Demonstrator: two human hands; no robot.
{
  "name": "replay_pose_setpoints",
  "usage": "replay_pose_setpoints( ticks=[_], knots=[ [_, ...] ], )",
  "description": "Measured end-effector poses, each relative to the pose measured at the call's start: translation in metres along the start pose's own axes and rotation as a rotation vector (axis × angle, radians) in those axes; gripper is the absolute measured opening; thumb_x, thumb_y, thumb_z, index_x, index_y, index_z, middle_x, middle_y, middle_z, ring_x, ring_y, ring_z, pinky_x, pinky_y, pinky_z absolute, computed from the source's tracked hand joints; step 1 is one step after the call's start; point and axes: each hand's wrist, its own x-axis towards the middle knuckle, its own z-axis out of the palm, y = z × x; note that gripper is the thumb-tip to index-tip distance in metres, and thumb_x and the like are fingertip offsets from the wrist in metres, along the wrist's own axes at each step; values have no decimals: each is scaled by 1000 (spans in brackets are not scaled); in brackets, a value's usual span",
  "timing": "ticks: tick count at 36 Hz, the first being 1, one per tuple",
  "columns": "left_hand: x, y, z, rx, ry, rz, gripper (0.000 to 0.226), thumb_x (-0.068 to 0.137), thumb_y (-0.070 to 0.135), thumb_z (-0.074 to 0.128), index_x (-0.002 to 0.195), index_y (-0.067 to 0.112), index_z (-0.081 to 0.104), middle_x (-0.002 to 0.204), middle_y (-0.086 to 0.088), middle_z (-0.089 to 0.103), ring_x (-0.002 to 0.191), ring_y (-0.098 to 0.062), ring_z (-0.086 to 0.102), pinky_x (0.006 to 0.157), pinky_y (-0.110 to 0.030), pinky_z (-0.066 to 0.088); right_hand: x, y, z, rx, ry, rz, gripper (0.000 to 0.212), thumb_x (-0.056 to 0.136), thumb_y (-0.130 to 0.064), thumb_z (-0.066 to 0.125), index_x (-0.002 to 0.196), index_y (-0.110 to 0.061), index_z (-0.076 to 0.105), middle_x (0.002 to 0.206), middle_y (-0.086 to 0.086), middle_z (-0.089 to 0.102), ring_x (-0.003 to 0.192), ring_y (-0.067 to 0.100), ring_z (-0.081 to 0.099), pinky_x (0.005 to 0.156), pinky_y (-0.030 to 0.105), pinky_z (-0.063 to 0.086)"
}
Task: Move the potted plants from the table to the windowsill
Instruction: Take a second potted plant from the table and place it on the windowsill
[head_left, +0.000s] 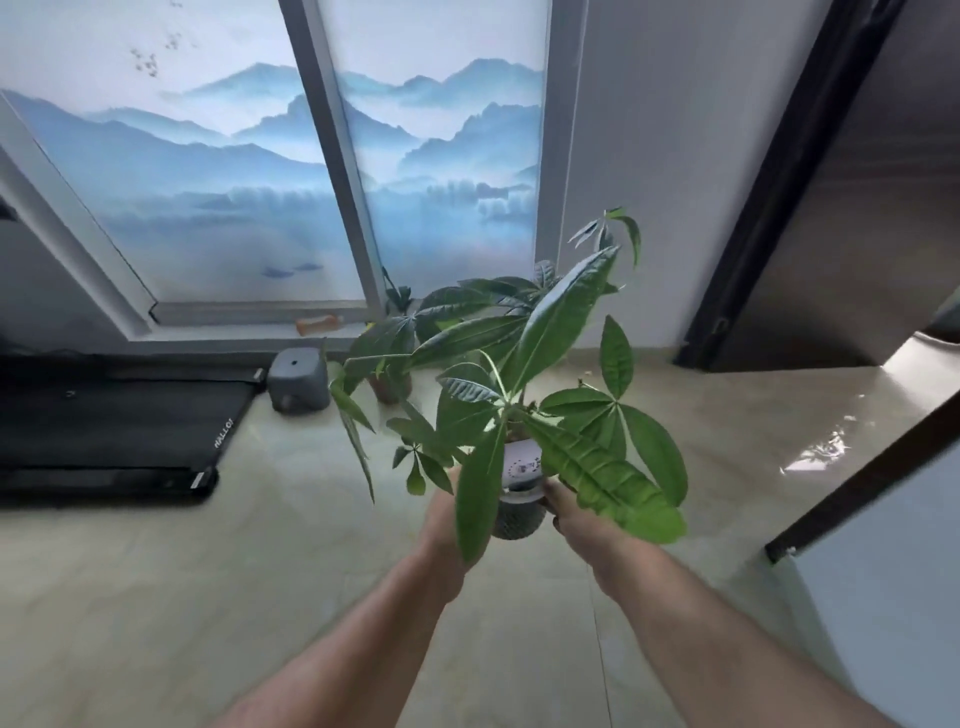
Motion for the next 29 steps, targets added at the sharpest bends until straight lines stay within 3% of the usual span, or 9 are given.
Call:
replay_pose_setpoints(
  ticks=[2,5,10,14,16,19,23,27,29],
  knots=[
    [28,4,-5,-59,53,1,13,95,17,64,99,26,73,77,5,75,71,-7,71,68,-29,58,22,-20,2,-95,2,-27,28,100,-21,61,72,-21,55,80,-3,57,66,8,48,40,3,38],
    [76,11,-17,-81,121,-1,45,72,52,78,110,31,70,88,-1,75,80,-19,71,68,-36,55,64,-43,12,-139,25,-49,16,96,-21,66,97,-5,68,92,9,70,84,24,62,69,21,49],
    [129,37,-32,-116,72,8,5,88,19,68,93,21,70,76,3,72,64,-3,69,58,-22,54,133,-68,42,-120,-97,28,16,99,-31,59,105,-18,67,129,11,65,79,-2,57,48,7,43],
    [204,50,-64,-123,-54,-1,37,92,15,64,76,45,78,72,15,75,66,2,67,67,-26,56,200,-99,72,-146,-41,63,19,98,-32,61,104,-15,67,111,18,68,97,21,64,60,13,49],
    [236,53,-79,-132,-5,17,22,84,26,67,90,44,78,86,9,79,84,-8,75,76,-37,62,215,-125,86,-148,-8,76,25,101,-21,58,114,-1,67,98,9,68,82,13,64,44,8,40],
    [290,57,-108,-143,43,27,35,83,38,69,116,25,69,113,-12,75,109,-35,70,95,-63,53,266,-142,111,-111,-3,64,34,106,-17,48,135,2,53,121,9,63,57,1,50,35,3,34],
    [331,83,-128,-188,-4,13,12,90,17,71,93,27,77,93,-6,76,83,-18,74,73,-37,63,327,-147,131,-58,-39,98,14,105,-18,51,95,-15,61,86,-1,60,78,5,58,44,2,44],
    [384,100,-147,-114,39,46,26,92,2,63,81,23,73,70,6,73,70,-17,67,58,-25,56,401,-150,159,-182,-17,141,4,92,-22,68,94,-23,64,97,1,70,97,13,63,62,14,53],
    [415,105,-152,-78,20,52,21,89,0,66,78,18,70,68,4,72,66,-15,68,58,-25,56,436,-166,170,-203,12,137,46,70,-30,79,108,-7,64,84,-4,61,87,16,60,63,14,49]
  ],
)
